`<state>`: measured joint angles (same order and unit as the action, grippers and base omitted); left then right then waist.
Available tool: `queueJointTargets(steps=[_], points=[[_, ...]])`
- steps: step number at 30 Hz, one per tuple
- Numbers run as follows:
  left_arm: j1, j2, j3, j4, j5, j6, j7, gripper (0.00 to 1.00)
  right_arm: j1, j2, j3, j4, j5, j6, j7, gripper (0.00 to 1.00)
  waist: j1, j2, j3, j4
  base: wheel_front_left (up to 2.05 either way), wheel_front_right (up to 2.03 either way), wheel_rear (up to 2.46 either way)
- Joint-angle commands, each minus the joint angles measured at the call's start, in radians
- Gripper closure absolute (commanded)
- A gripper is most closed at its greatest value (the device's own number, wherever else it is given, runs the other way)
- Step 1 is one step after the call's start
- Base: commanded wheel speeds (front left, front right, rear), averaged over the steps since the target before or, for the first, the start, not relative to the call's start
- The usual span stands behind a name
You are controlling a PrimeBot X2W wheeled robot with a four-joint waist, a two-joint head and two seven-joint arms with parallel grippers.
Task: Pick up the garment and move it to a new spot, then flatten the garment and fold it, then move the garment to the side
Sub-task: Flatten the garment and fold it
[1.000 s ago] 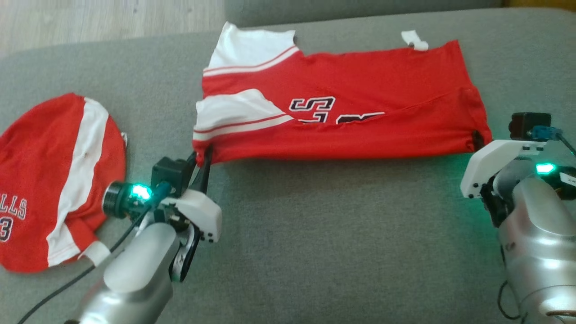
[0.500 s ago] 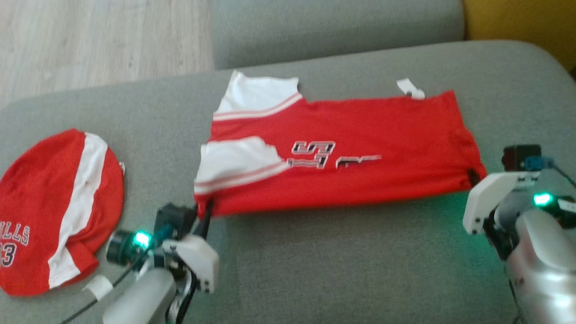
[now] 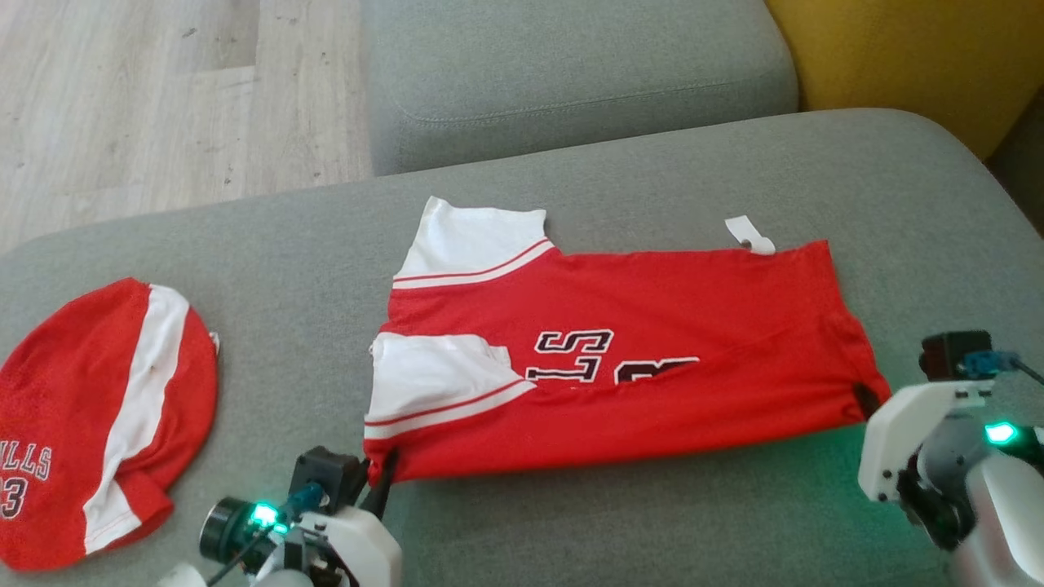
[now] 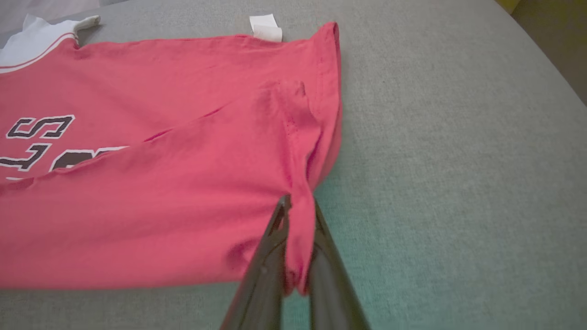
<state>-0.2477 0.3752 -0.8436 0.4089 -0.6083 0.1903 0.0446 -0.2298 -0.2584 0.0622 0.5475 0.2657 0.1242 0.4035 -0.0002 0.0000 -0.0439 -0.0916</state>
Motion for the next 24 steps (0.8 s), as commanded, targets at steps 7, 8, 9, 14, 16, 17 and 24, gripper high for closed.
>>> queueJointTargets(steps=[7, 8, 9, 14, 16, 17, 24], points=[[-0.033, 0.035, 0.046, -0.061, 0.006, 0.050, -0.023, 0.00, 0.021, -0.009, -0.043, -0.169, -0.009, 0.007, 0.034, 0.00, 0.0002, 0.0000, 0.007, -0.011, 0.00, 0.00, 0.00], [-0.036, 0.035, 0.054, -0.066, 0.007, 0.058, -0.037, 0.00, 0.019, -0.006, -0.052, -0.187, -0.014, 0.007, 0.030, 0.00, 0.0002, 0.0000, 0.009, -0.013, 0.00, 0.00, 0.00], [-0.040, 0.034, 0.064, -0.071, 0.007, 0.067, -0.055, 0.00, 0.015, -0.002, -0.061, -0.206, -0.018, 0.007, 0.021, 0.00, 0.0002, 0.0000, 0.011, -0.015, 0.00, 0.00, 0.00], [-0.067, 0.019, 0.130, -0.111, 0.006, 0.093, -0.193, 0.00, -0.016, 0.008, -0.090, -0.289, -0.065, 0.007, -0.078, 0.00, 0.0002, 0.0000, 0.024, -0.020, 0.00, 0.00, 0.00], [-0.078, 0.013, 0.154, -0.128, 0.002, 0.087, -0.244, 0.00, -0.029, 0.011, -0.092, -0.310, -0.085, 0.007, -0.127, 0.00, 0.0002, 0.0000, 0.032, -0.024, 0.00, 0.00, 0.00], [-0.085, 0.012, 0.167, -0.134, 0.003, 0.088, -0.259, 0.00, -0.036, 0.015, -0.094, -0.317, -0.091, 0.007, -0.148, 0.00, 0.0002, 0.0000, 0.036, -0.026, 0.00, 0.00, 0.00], [-0.169, 0.021, 0.215, -0.147, -0.014, 0.045, -0.263, 0.00, -0.084, 0.039, -0.078, -0.324, -0.124, 0.007, -0.232, 0.00, 0.0002, 0.0000, 0.091, -0.049, 0.00, 0.00, 0.00]])
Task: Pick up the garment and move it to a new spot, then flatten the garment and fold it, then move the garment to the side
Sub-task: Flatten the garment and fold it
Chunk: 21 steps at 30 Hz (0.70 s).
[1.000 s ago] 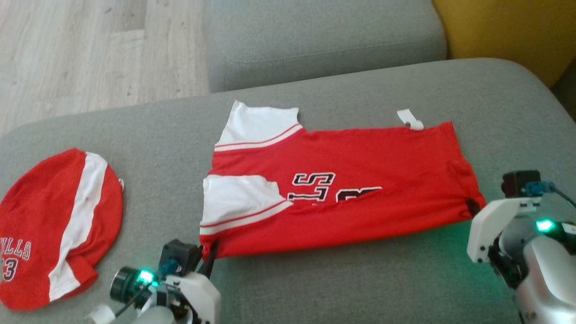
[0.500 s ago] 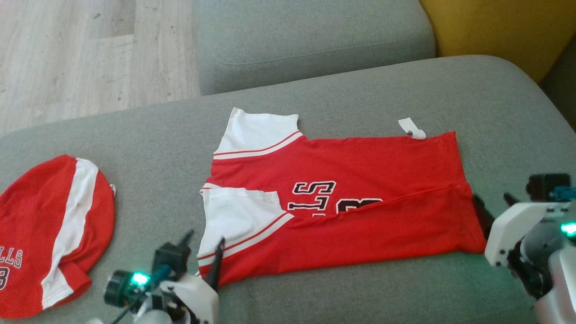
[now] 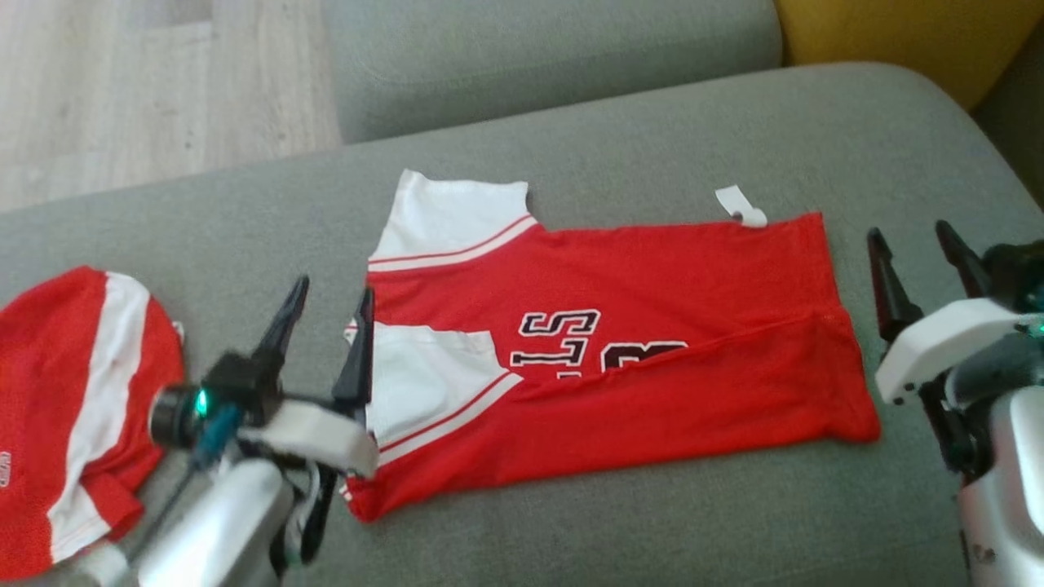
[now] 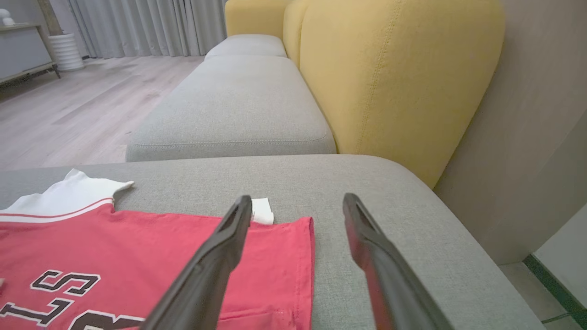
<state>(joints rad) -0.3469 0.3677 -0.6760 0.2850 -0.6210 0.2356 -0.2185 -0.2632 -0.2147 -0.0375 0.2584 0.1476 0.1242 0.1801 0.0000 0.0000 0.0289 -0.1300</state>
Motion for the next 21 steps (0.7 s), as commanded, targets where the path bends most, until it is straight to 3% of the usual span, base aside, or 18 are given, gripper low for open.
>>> queueJointTargets(steps=[1, 6, 13, 21], points=[[-0.093, 0.036, 0.048, -0.016, -0.004, -0.011, 0.019, 0.00, -0.061, -0.002, 0.028, -0.034, -0.009, 0.007, -0.011, 0.00, 0.0000, 0.0000, 0.030, -0.015, 0.00, 0.00, 0.00], [-0.264, 0.076, 0.020, 0.045, -0.013, -0.120, 0.166, 0.00, -0.146, 0.006, 0.057, -0.019, -0.015, 0.007, -0.019, 0.00, 0.0000, 0.0000, 0.106, -0.046, 0.00, 0.00, 0.00], [-0.530, 0.111, -0.032, 0.247, -0.025, -0.296, 0.405, 0.00, -0.283, 0.013, 0.096, 0.016, -0.017, 0.007, -0.035, 0.00, 0.0000, 0.0000, 0.225, -0.094, 0.00, 0.00, 0.00], [-0.740, 0.125, -0.069, 0.469, -0.051, -0.356, 0.577, 0.00, -0.412, 0.024, 0.148, 0.056, -0.011, 0.007, -0.062, 0.00, 0.0000, 0.0000, 0.339, -0.153, 0.00, 0.00, 0.00]])
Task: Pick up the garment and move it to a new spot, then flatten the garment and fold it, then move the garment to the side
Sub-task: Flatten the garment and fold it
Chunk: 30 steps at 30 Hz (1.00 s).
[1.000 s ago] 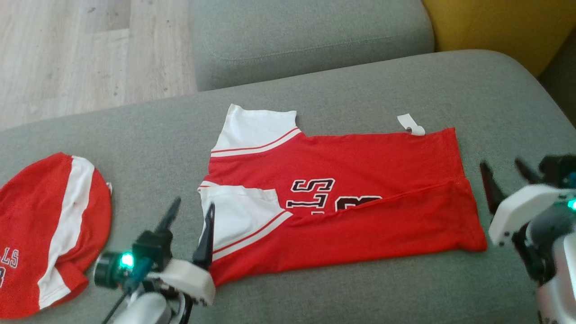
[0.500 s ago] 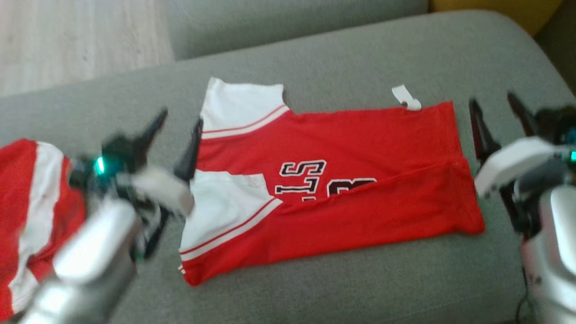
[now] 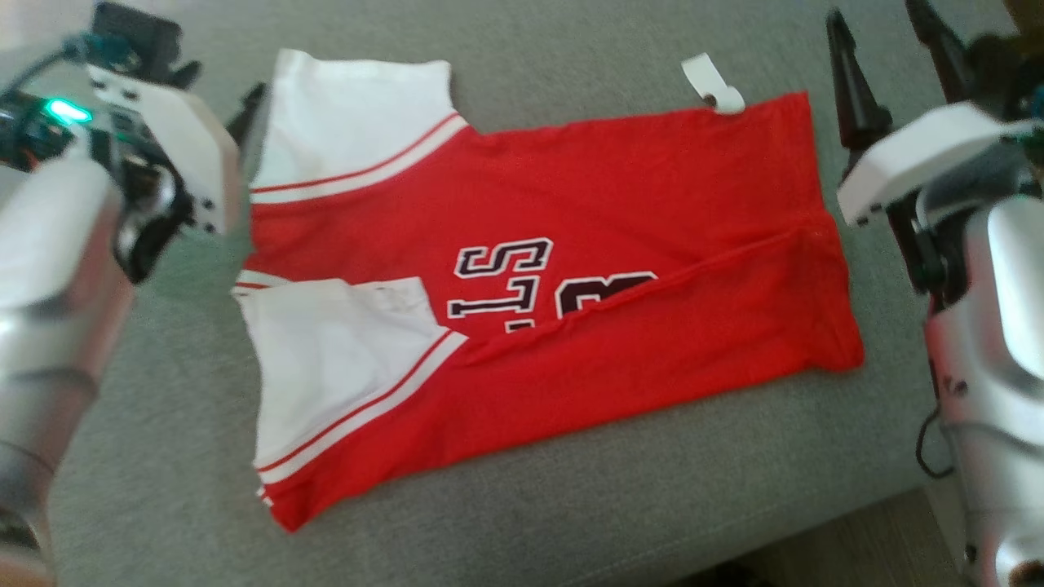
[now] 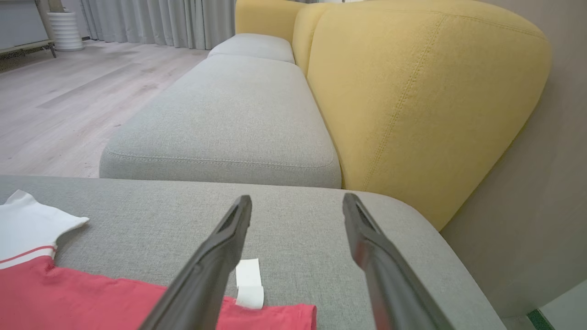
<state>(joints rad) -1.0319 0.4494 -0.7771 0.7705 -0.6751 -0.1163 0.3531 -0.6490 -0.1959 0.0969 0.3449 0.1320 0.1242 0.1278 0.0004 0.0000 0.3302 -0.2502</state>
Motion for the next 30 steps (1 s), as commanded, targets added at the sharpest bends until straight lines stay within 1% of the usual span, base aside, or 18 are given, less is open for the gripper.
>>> queueJointTargets(steps=[1, 5, 10, 21, 30], points=[[-0.074, 0.043, 0.028, 0.004, 0.000, -0.006, 0.019, 0.00, -0.038, 0.007, 0.018, -0.026, 0.007, 0.007, -0.013, 0.00, -0.0004, 0.0000, 0.049, -0.038, 0.00, 0.00, 0.00], [-0.128, 0.033, 0.010, 0.059, -0.016, -0.012, 0.048, 0.00, -0.073, 0.014, 0.027, -0.006, 0.014, 0.007, -0.029, 0.00, -0.0004, 0.0000, 0.081, -0.060, 0.00, 0.00, 0.00], [-0.174, 0.028, -0.030, 0.088, -0.031, -0.014, 0.069, 0.00, -0.102, 0.021, 0.037, 0.012, 0.017, 0.007, -0.044, 0.00, -0.0004, 0.0000, 0.114, -0.079, 0.00, 0.00, 0.00], [-0.240, 0.034, -0.104, 0.144, -0.053, -0.014, 0.086, 0.00, -0.131, 0.037, 0.041, 0.024, 0.025, 0.007, -0.064, 0.00, -0.0004, 0.0000, 0.155, -0.104, 0.00, 0.00, 0.00], [-0.254, 0.029, -0.164, 0.182, -0.094, -0.014, 0.153, 0.00, -0.137, 0.041, 0.030, 0.012, 0.025, 0.007, -0.068, 0.00, -0.0004, 0.0000, 0.173, -0.114, 0.00, 0.00, 0.00]])
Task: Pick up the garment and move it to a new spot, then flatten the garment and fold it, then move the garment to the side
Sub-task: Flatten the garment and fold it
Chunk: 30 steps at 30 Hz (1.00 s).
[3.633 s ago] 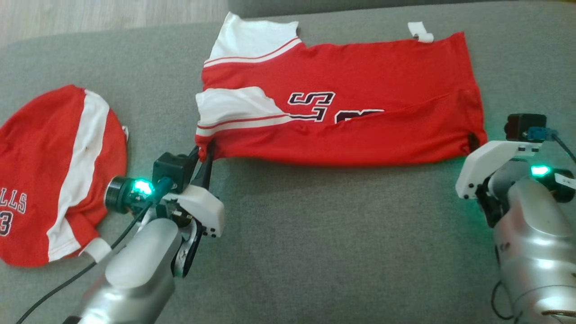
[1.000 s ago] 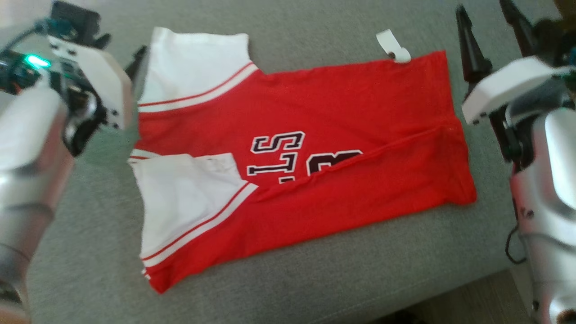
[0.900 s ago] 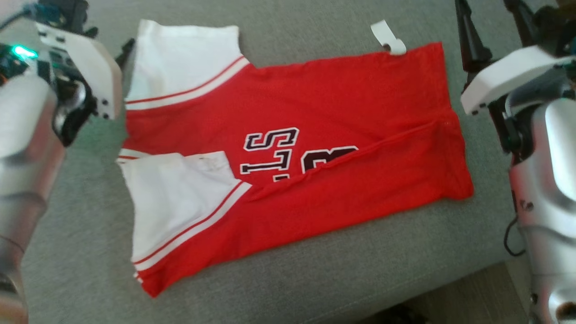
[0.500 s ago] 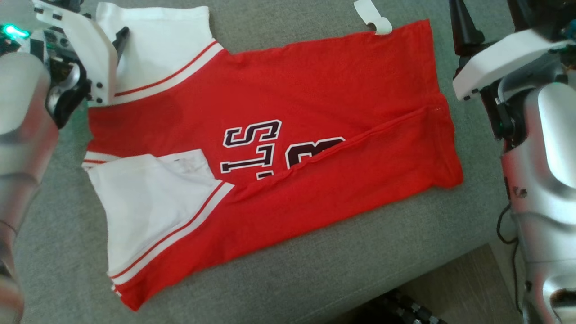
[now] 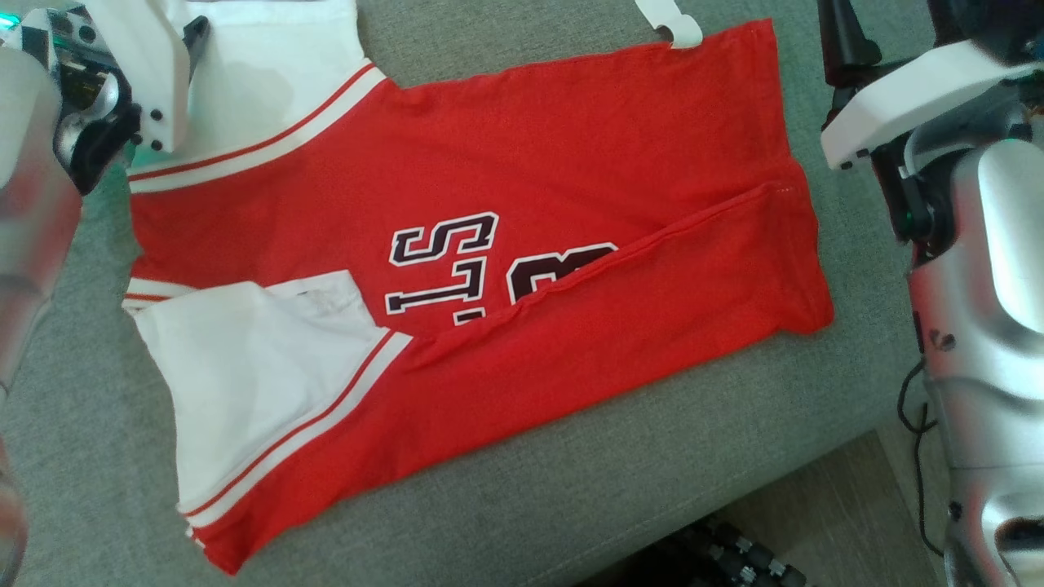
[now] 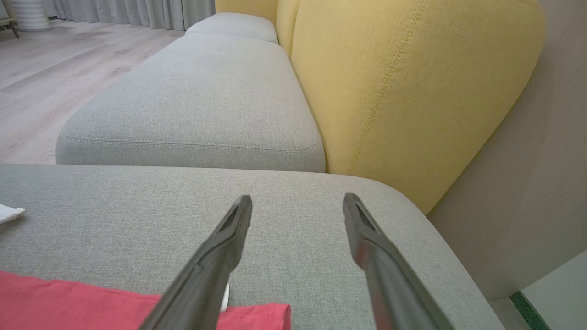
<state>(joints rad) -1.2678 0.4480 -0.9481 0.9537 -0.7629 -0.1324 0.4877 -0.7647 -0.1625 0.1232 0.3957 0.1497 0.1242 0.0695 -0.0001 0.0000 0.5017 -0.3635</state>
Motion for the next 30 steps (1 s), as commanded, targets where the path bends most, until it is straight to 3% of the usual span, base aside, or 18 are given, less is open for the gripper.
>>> queueJointTargets(steps=[1, 3, 8, 20, 30], points=[[-0.015, 0.029, 0.000, -0.001, -0.017, 0.002, 0.033, 0.00, -0.021, 0.007, 0.003, -0.040, 0.007, 0.007, -0.010, 0.00, 0.0001, 0.0000, 0.002, -0.001, 0.00, 0.00, 0.00], [-0.007, 0.027, -0.014, -0.014, -0.045, 0.002, 0.062, 1.00, -0.019, 0.005, -0.001, -0.041, 0.007, 0.007, -0.010, 0.00, 0.0001, 0.0000, 0.002, 0.001, 0.00, 0.00, 0.00], [-0.010, 0.034, -0.031, -0.045, -0.083, 0.002, 0.037, 1.00, -0.013, -0.008, -0.015, -0.040, -0.003, 0.007, -0.004, 0.00, 0.0001, 0.0000, -0.012, 0.022, 0.00, 0.00, 0.00], [0.009, -0.046, -0.010, -0.093, -0.056, 0.006, -0.325, 1.00, 0.010, -0.103, 0.013, 0.063, 0.048, 0.007, 0.081, 0.00, 0.0001, 0.0000, -0.130, 0.160, 0.00, 0.00, 0.00], [0.072, -0.043, -0.044, -0.261, -0.027, 0.021, -0.385, 1.00, 0.010, -0.172, -0.006, 0.278, 0.083, 0.007, 0.236, 0.00, 0.0001, 0.0000, -0.165, 0.272, 0.00, 0.00, 0.00]])
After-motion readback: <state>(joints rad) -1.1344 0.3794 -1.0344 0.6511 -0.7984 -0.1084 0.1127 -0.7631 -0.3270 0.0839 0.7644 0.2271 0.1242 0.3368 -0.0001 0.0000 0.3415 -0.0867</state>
